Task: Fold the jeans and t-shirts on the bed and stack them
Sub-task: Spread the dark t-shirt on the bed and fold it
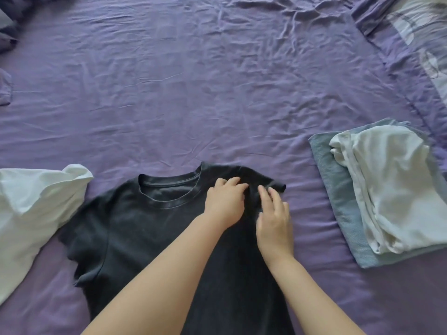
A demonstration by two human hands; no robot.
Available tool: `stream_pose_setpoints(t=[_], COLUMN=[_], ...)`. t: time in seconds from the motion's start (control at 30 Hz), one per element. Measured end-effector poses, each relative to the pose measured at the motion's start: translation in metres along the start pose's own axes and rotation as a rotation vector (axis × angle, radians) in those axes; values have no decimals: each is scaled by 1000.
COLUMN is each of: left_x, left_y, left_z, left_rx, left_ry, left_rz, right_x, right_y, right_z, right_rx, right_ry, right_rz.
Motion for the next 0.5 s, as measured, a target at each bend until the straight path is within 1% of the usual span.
stream_pose_setpoints(t=[0.03, 0.1, 0.13, 0.2, 0.23, 0.3, 0.33, 0.37, 0.43, 0.5], left_x=[2, 5, 5, 5, 4, 5, 7, 8, 9, 5], left_y=[-5, -15, -18, -17, -17, -13, -11, -9, -8, -11], left_z=[-7, -14, -16, -21, -21, -19, -18, -18, -22, -26], left_rx=[-231, -725, -820, -786, -730, -568, -471, -374, -251, -125], left_ry=[2, -11, -10, -17, -19, -25, -9, 19, 104, 181], left_rz=[-101, -294, -345, -350, -356, -326, -292, -266, -238, -199], right_x=[-3, -14, -19, -29, -31, -33, -37, -41, -48, -55], right_y=[-9, -26, -32, -36, -34, -31, -29, -30, -26, -23], right_z=[-1, 1, 4, 14, 18, 22, 23, 23, 24, 29], right_rx=[-44, -112, -133, -152, -174, -84, -52, -41, -66, -88], right_ry=[14, -27, -66, -170, -219, -281, -288, -276, -247, -317], right_rz=[-115, -323, -393, -436, -407, -327, -319, -348, -385, -360])
Point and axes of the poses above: each hand's wrist, its own x-axis towards the middle knuckle, its own z-axis out of the palm, y = z × x, the point moved 6 cm from there along x, towards the middle knuckle, and after that the axes turned 1 degree about -x, right-handed, at the moved point
